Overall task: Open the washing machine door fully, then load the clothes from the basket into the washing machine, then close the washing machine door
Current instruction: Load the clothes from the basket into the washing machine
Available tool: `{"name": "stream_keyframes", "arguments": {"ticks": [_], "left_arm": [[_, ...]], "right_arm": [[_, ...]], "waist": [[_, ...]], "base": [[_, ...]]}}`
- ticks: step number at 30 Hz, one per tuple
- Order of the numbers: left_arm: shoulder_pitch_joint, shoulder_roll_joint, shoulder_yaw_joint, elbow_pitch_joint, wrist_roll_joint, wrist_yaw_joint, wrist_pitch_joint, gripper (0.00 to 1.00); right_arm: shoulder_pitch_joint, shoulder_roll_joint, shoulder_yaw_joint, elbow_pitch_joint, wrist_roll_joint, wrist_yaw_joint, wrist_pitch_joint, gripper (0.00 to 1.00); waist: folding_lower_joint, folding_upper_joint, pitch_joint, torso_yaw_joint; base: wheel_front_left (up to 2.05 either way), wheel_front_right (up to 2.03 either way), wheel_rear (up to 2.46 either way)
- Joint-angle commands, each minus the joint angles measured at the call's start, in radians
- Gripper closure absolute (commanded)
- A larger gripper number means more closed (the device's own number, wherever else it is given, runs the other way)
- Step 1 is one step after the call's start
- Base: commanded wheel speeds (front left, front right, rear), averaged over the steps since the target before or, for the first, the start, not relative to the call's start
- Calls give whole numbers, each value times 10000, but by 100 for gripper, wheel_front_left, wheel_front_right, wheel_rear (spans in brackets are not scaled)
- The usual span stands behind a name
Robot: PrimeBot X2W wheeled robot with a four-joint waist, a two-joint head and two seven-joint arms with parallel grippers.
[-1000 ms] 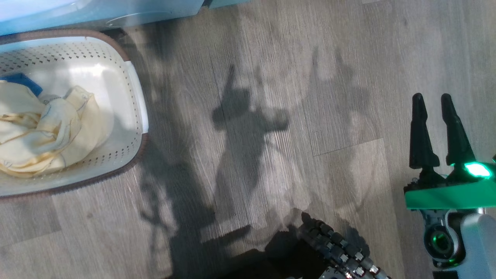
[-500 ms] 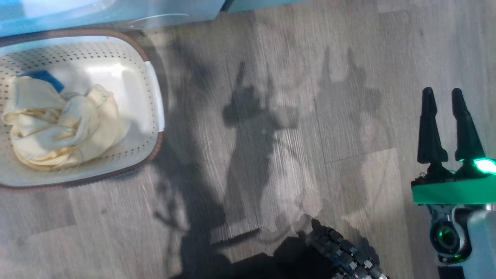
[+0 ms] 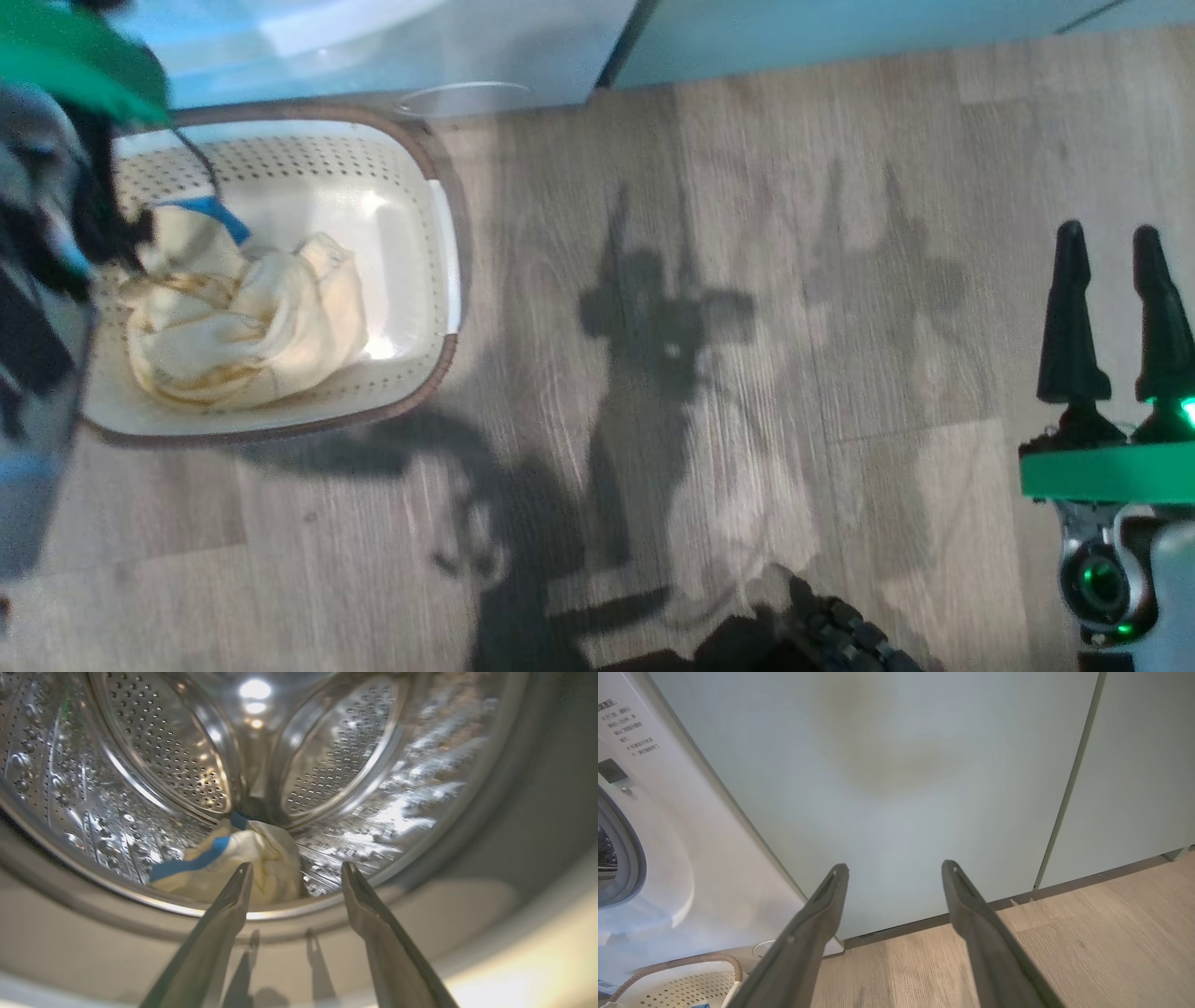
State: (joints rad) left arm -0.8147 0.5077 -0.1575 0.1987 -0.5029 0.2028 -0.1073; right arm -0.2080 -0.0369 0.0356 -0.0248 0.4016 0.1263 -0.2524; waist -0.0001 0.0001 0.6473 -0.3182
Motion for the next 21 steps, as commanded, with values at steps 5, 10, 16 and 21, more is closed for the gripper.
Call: {"name": "stream_keyframes", "arguments": {"ticks": [5,10,16,21], "left_arm": [[1875,200,600,-1967,70,661,-406,0],[3892,-81,568,-3126,202,1205,-702,0],[5675,-475,294,-3712,258,1420,-1039,0],[6769,-1028,-33,-3788,266,1427,-1340,0]], "right_arm": [[386,-133,0,-344,-336,44,-94,0],[616,-133,-72,-305,-668,44,-94,0],[1033,-133,-35,-170,-1161,44,-94,0],[1483,-133,7,-61,-1443,44,-94,0]], "waist": [[1,-1,-569,412],[1,-1,-1127,720],[1,-1,-1918,1180],[1,-1,-2842,1650]], "base": [[0,0,0],[0,0,0],[0,0,0],[0,0,0]]}}
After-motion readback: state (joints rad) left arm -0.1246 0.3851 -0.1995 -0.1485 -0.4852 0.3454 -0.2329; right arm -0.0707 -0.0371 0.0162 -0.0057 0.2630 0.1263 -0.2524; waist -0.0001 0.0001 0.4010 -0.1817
